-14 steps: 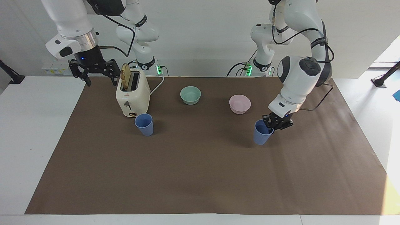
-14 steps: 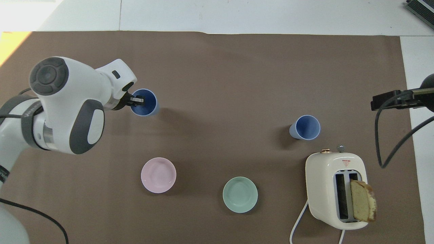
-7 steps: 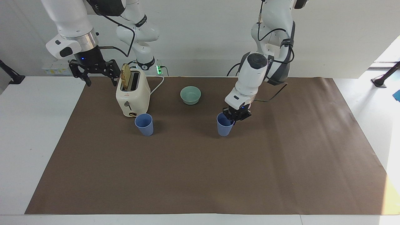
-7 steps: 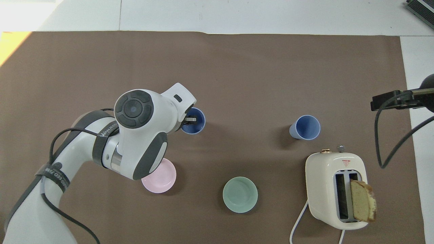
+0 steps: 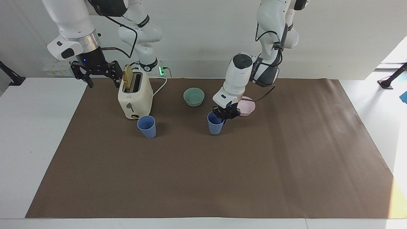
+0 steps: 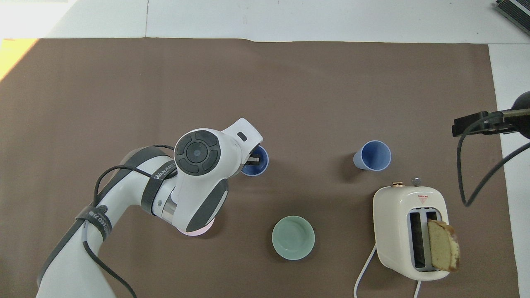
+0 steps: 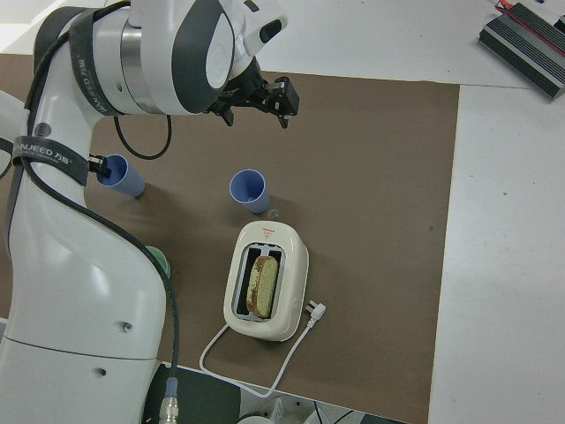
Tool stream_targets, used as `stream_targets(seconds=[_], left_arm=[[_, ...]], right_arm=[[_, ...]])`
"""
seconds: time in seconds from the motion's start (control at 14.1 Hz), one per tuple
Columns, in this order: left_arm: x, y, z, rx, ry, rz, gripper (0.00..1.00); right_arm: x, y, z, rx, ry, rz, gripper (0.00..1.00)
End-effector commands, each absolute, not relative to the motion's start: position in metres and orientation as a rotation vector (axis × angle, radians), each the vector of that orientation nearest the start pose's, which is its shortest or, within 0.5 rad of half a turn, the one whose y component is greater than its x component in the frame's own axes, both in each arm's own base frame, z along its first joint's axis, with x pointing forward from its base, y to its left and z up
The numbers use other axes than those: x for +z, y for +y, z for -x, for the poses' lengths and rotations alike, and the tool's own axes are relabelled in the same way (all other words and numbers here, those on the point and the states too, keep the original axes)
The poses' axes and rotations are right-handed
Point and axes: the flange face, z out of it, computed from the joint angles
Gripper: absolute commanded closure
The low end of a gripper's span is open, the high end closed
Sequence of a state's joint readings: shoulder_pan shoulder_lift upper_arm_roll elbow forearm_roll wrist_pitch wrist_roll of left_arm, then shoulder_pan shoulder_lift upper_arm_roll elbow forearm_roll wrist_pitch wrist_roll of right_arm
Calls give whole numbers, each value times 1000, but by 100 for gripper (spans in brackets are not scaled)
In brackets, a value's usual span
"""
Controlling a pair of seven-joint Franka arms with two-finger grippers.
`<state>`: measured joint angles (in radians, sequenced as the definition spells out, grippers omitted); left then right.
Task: Stack blue cups with both arms
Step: 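Carry the blue cup with the left gripper toward the table center, then release the cup with the left gripper while the right gripper reaches the other cup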
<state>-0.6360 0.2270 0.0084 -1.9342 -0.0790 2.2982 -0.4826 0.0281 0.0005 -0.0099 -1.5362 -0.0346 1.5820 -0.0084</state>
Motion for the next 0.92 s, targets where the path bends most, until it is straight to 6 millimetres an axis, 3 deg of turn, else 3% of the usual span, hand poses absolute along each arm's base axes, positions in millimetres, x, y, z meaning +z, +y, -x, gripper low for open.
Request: stream_targets(seconds=[0.0, 0.07, 0.14, 0.21, 0.28, 0.5, 0.85], left_arm=[[379, -366, -498, -150, 128, 3275, 89], [379, -367, -499, -142, 111, 3288, 64], [380, -366, -500, -141, 105, 3293, 31], [380, -366, -501, -143, 111, 3294, 12], [387, -362, -505, -156, 115, 3297, 3], [414, -334, -518, -170, 70, 3292, 0], [484, -230, -531, -112, 187, 3259, 0]], right_arm=[[641, 5, -549, -95, -37, 3160, 0], [639, 5, -549, -95, -37, 3160, 0], [634, 4, -552, -102, -35, 3160, 0], [631, 4, -554, -123, -26, 3159, 0], [628, 5, -556, -138, -19, 3156, 0], [598, 9, -560, -86, -10, 3117, 0], [522, 28, -572, 24, -54, 3119, 0]])
